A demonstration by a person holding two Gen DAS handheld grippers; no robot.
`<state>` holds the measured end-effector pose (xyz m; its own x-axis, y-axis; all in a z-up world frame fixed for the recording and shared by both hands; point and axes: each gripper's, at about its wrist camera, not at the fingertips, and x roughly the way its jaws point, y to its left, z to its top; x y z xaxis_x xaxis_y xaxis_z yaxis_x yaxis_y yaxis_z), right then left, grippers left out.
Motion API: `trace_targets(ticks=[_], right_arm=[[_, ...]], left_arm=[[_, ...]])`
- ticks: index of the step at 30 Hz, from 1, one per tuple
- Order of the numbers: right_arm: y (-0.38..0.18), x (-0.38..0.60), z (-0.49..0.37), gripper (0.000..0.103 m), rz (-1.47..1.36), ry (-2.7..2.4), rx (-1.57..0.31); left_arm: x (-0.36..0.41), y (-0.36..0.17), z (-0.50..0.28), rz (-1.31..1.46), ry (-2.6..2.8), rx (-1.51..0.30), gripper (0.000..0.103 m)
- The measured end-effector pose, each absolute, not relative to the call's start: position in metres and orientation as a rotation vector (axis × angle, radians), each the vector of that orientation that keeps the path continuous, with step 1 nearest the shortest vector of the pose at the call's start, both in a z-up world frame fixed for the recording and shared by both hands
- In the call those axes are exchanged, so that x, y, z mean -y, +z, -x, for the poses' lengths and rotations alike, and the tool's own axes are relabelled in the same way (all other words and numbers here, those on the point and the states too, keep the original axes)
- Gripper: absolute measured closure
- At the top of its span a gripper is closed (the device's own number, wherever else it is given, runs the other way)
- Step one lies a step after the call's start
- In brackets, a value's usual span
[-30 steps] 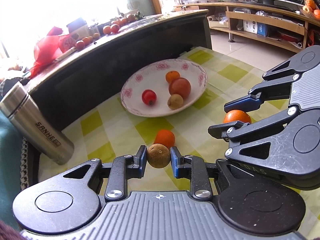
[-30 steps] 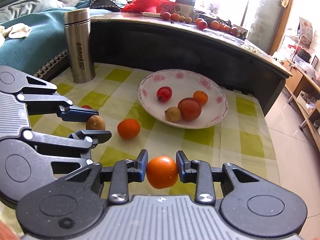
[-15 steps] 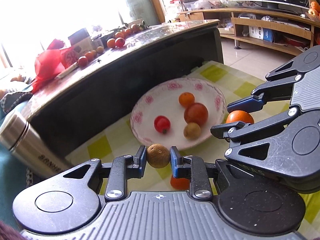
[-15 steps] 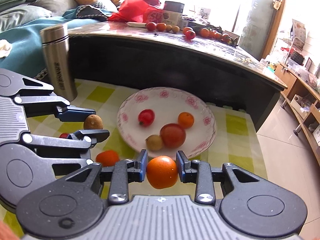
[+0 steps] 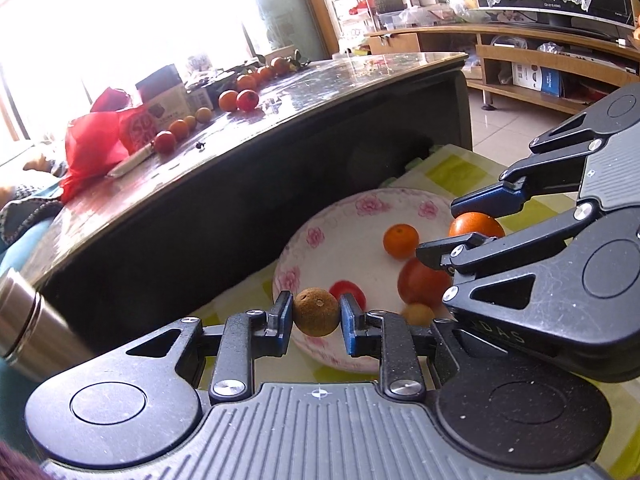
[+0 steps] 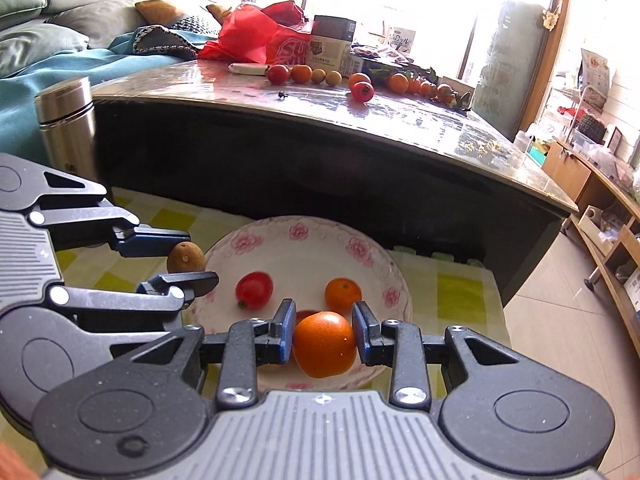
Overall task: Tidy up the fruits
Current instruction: 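Carry the orange and brown fruit in both tools over the white bowl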
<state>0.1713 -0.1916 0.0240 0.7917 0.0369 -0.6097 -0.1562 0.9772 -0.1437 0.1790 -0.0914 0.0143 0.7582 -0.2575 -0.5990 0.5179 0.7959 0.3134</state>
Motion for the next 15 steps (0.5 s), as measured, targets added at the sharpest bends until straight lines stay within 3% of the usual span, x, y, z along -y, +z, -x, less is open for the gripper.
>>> trace_targets(ticks=[15], right_arm=[[0.012,0.213,-0.221,0.066,0.155,0.100,-0.667]], left_arm=[[0.111,0.004,-0.224,-0.500,-0.443,-0.602,0.072]])
